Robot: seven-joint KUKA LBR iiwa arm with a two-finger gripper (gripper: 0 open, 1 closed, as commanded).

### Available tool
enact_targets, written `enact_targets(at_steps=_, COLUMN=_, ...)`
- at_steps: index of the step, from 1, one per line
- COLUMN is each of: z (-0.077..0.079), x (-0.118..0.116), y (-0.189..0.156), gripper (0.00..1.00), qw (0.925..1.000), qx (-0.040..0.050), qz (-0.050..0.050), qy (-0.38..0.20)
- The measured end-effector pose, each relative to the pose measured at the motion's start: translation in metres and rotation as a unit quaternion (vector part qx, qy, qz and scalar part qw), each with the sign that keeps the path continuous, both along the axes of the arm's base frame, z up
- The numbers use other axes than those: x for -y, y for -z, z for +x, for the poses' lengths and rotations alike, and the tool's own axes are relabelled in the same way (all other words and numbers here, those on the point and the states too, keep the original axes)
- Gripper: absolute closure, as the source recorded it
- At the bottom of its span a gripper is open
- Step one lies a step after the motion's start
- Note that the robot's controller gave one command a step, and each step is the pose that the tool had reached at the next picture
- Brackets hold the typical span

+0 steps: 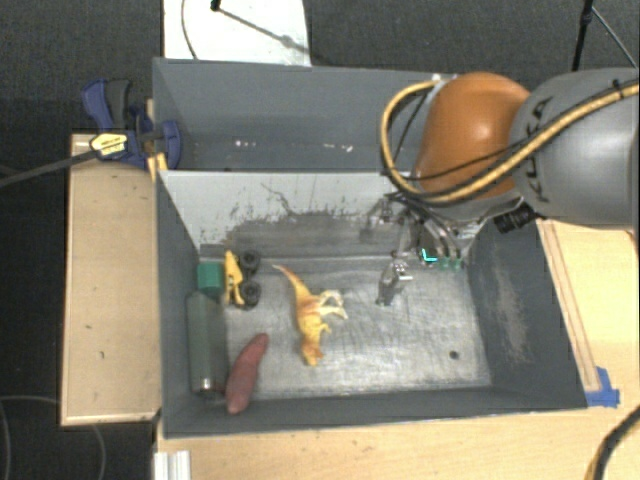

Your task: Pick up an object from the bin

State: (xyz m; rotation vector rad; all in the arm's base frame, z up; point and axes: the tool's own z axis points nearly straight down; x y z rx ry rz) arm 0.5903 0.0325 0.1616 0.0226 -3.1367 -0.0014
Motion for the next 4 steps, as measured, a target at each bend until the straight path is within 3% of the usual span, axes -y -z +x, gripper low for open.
enact_targets(at_steps=1, z=0.002, x=0.0, y=-0.005, gripper=0.0, qw=1.0, qx=0.0042, qz=0.0, qy=0.0)
enact_targets(at_steps=2, z=-0.018, x=-0.043, y=0.036, gripper=0.0, qw=0.9996, qx=0.0051, qz=0.0, qy=-0.029)
enact_targets(at_steps=3, z=-0.024, x=-0.067, y=0.055, gripper=0.0, qw=0.9989, qx=0.0, qz=0.001, qy=-0.047)
enact_targets(at_steps=4, z=-0.051, x=-0.042, y=0.088, gripper=1.0, qw=0.9886, qx=0.0052, qz=0.0, qy=-0.15)
